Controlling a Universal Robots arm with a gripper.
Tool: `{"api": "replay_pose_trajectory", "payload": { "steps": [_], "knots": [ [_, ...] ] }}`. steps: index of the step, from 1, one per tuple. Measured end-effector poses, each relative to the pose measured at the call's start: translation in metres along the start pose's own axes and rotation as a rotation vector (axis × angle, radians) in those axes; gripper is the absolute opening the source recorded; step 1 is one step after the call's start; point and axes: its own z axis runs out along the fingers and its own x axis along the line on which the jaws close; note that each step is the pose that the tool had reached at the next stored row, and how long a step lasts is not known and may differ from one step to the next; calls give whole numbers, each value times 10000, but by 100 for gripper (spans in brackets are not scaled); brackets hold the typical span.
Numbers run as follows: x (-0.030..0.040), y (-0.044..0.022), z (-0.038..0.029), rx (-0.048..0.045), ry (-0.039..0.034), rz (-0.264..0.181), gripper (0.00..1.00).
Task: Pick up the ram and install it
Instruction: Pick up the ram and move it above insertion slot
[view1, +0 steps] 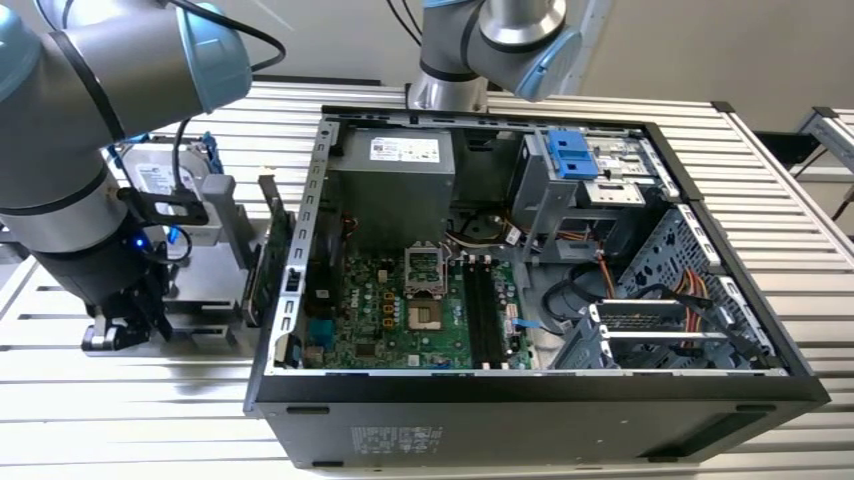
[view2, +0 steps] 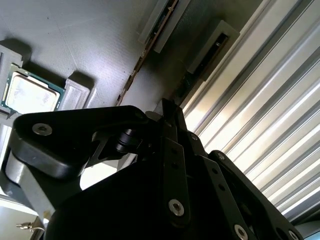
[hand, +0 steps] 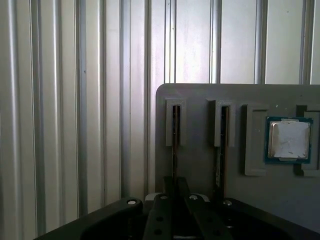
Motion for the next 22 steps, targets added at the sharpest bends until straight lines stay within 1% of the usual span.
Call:
{"api": "replay_pose_trajectory", "payload": {
  "steps": [22],
  "knots": [
    [3,1,-109,-1,1,-1,0]
  ]
}}
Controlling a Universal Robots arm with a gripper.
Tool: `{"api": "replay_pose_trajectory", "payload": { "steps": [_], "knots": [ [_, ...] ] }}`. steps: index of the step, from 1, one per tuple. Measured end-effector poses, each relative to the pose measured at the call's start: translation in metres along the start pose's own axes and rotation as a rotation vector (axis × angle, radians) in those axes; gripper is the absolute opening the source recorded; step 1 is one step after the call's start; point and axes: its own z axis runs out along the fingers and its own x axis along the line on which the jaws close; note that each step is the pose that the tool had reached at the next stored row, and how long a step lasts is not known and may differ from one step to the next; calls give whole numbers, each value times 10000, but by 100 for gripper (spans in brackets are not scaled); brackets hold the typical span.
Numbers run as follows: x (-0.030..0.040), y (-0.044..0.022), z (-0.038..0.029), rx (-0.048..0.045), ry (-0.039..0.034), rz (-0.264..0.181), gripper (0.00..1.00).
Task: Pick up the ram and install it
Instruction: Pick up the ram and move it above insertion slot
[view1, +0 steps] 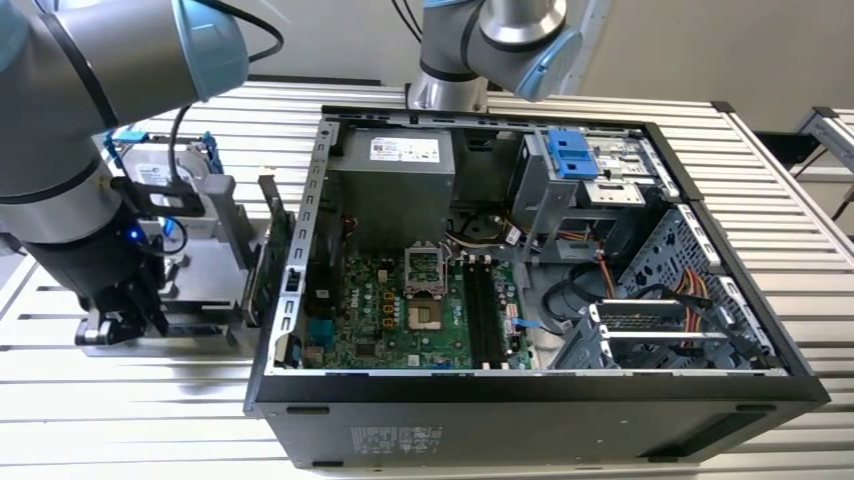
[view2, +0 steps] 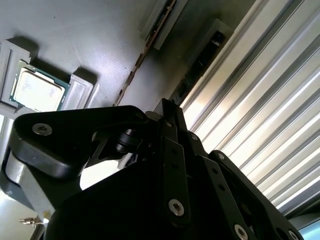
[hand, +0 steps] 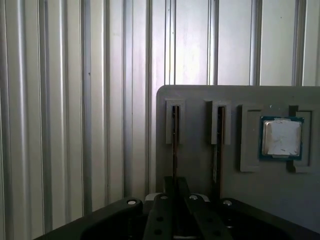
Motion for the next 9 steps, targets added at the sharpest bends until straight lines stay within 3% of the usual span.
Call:
{"api": "replay_pose_trajectory", "payload": {
  "steps": [9],
  "knots": [
    [1,0,-45,0,0,1,0]
  ]
}}
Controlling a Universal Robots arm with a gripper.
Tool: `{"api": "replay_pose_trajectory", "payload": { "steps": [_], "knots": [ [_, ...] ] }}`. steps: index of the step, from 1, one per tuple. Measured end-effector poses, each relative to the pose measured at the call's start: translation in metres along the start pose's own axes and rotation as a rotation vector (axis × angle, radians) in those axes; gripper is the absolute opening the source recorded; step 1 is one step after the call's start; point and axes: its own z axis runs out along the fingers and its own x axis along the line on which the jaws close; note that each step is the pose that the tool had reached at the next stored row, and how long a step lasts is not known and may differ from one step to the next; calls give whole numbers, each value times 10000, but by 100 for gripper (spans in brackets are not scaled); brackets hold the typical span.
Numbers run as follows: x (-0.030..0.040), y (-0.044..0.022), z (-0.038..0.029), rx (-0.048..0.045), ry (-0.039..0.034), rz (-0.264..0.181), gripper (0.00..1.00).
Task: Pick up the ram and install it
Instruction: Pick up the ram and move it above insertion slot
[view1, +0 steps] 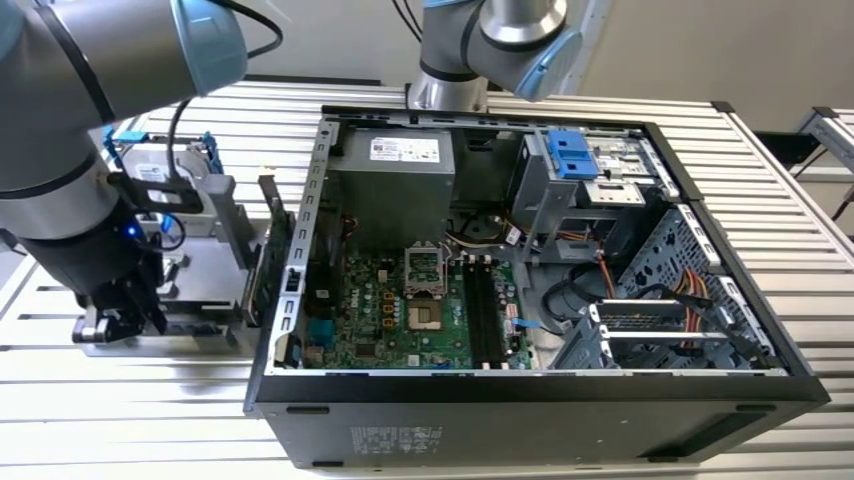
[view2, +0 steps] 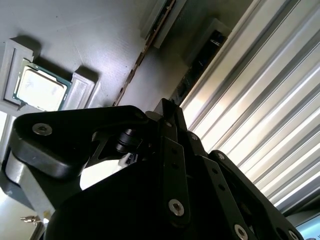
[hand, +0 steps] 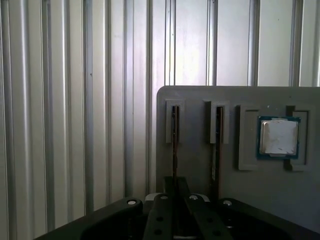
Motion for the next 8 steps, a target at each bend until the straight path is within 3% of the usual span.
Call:
{"api": "replay_pose_trajectory", "payload": {
  "steps": [8],
  "knots": [
    [1,1,-34,-1,1,1,0]
  ]
}}
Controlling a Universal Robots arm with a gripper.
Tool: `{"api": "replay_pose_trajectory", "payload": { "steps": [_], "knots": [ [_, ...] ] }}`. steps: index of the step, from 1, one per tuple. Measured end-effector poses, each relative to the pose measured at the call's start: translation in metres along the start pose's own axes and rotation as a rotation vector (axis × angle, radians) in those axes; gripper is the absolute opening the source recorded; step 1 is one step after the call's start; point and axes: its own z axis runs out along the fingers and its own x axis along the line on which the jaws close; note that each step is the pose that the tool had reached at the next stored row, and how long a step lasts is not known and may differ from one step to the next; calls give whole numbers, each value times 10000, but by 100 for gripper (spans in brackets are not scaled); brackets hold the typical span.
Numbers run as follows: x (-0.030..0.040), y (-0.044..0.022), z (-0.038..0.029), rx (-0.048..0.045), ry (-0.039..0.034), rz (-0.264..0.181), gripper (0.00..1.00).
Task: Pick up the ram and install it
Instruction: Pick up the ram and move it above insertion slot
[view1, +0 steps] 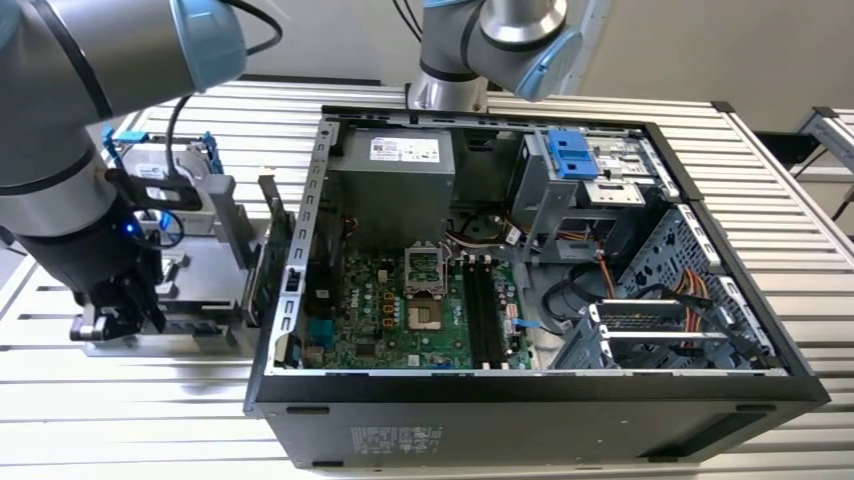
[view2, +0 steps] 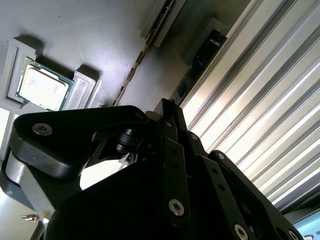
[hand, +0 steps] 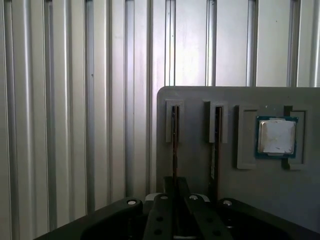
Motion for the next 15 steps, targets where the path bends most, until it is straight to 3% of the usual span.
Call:
{"api": "replay_pose_trajectory", "payload": {
  "steps": [15],
  "knots": [
    [2,0,-64,1,-1,0,0]
  ]
}}
